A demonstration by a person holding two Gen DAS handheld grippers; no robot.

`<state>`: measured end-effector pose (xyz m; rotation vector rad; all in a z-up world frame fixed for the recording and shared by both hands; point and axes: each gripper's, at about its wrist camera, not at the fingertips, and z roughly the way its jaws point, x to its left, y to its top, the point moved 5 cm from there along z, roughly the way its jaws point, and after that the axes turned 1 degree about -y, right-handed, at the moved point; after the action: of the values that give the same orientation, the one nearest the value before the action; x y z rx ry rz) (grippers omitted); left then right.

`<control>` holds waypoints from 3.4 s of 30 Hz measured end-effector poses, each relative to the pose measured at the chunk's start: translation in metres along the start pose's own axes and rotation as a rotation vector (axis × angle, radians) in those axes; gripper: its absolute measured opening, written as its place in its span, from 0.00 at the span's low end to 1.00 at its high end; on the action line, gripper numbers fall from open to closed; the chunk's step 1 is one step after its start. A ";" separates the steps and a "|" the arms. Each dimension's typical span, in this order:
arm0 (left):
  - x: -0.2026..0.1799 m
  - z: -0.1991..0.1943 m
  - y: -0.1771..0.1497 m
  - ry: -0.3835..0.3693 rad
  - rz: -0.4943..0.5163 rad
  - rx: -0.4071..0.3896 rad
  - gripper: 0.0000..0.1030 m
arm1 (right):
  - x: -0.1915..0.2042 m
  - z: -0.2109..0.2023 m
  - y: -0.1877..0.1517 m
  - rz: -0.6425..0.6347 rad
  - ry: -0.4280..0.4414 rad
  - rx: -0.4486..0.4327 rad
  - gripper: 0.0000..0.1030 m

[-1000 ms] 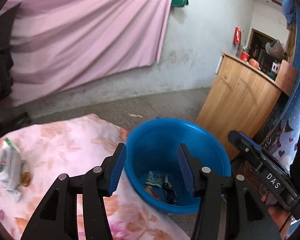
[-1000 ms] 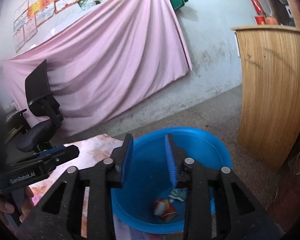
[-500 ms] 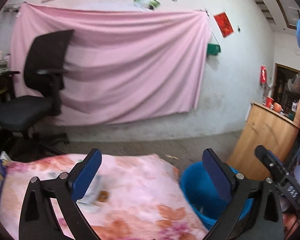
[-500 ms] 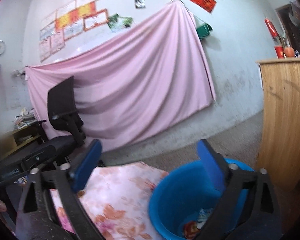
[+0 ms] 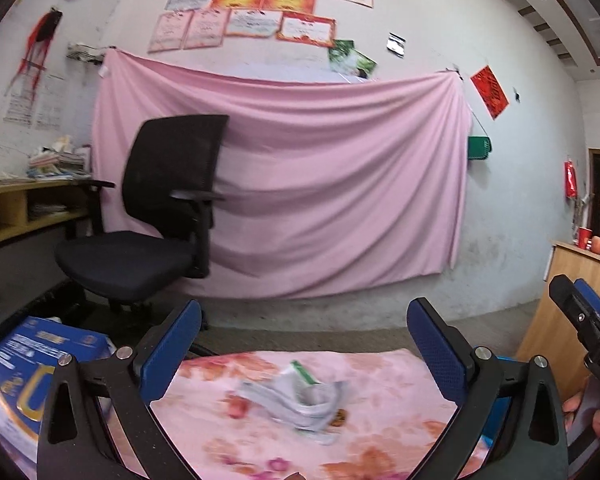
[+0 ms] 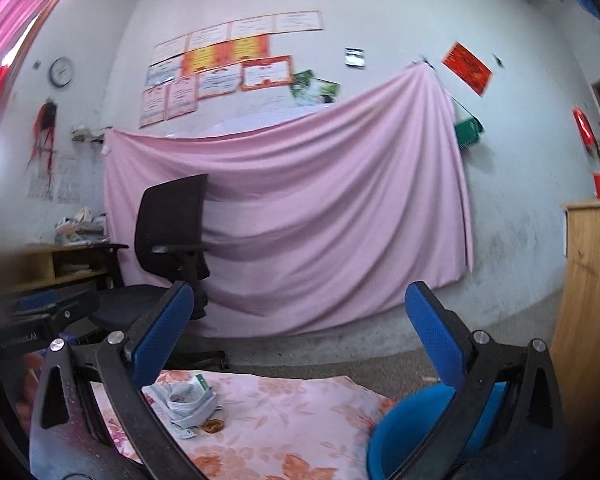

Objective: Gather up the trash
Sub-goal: 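Move both tools back over the grey mask and dried fruit slice, then grasp the grey face mask with the left gripper while the right gripper grasps the dried fruit slice, then lift the grey mask and fruit slice and carry both over the basin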

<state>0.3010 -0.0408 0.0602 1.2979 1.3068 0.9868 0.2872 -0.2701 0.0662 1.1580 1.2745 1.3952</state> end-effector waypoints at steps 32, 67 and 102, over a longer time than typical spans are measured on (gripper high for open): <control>0.052 0.102 -0.089 0.001 -0.144 0.463 0.96 | 0.038 0.080 -0.088 -0.138 0.037 0.387 1.00; 0.062 0.099 -0.123 -0.054 -0.136 0.684 0.04 | 0.081 0.145 -0.187 -0.158 0.356 1.009 0.51; -0.105 0.032 0.001 -0.253 0.124 0.062 0.04 | -0.054 -0.010 -0.013 -0.062 -0.078 0.045 0.51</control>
<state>0.3243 -0.1478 0.0666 1.5131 1.0808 0.8404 0.2867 -0.3244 0.0491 1.1820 1.2815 1.2696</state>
